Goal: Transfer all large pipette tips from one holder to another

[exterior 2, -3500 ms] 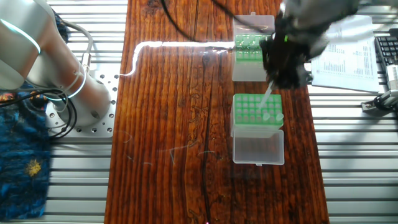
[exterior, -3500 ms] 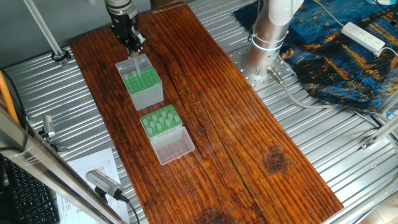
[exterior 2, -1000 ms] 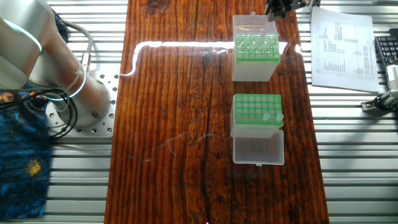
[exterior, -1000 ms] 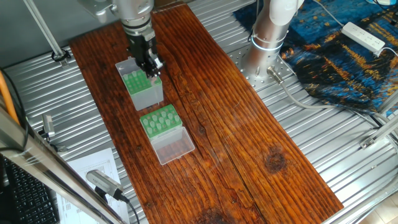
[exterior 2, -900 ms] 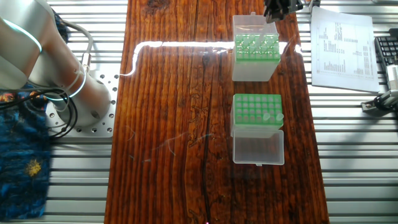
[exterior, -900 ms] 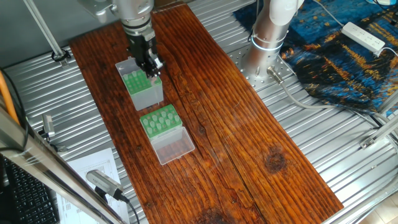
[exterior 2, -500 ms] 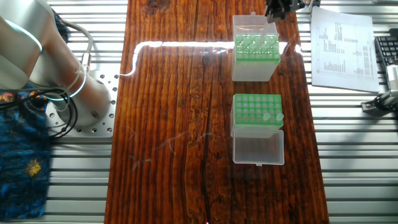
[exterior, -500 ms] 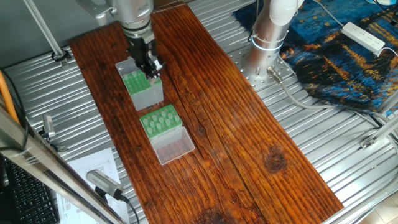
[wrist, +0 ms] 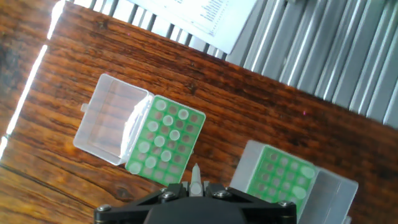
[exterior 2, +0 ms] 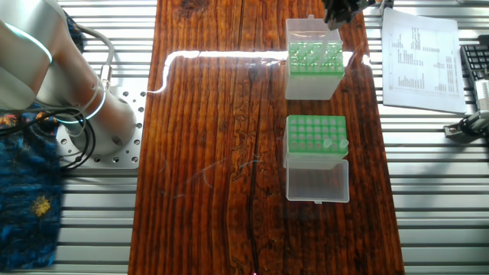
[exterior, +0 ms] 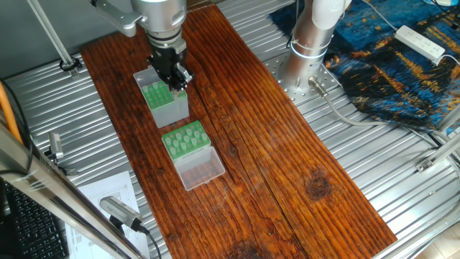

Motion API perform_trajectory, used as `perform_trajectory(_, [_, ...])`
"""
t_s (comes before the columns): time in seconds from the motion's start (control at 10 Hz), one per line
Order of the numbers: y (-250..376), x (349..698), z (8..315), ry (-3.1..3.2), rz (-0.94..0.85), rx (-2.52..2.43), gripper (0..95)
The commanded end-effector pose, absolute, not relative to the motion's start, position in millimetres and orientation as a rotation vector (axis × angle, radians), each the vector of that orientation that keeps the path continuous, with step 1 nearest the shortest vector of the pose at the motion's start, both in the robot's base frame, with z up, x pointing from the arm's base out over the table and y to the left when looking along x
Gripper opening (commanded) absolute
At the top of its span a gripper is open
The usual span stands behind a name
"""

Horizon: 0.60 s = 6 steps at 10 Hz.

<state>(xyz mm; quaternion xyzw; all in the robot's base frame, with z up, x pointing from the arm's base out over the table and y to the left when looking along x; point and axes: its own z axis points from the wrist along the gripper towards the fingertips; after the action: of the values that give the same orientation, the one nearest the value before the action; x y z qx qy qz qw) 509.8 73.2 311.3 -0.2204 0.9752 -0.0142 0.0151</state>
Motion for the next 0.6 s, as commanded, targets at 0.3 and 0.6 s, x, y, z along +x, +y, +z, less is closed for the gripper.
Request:
perform_trajectory(0.3, [94, 478, 310, 3.055, 0.057, -0.559, 0.0])
perform_trajectory(0.6, [104, 477, 304, 3.057, 0.051, -0.549, 0.0])
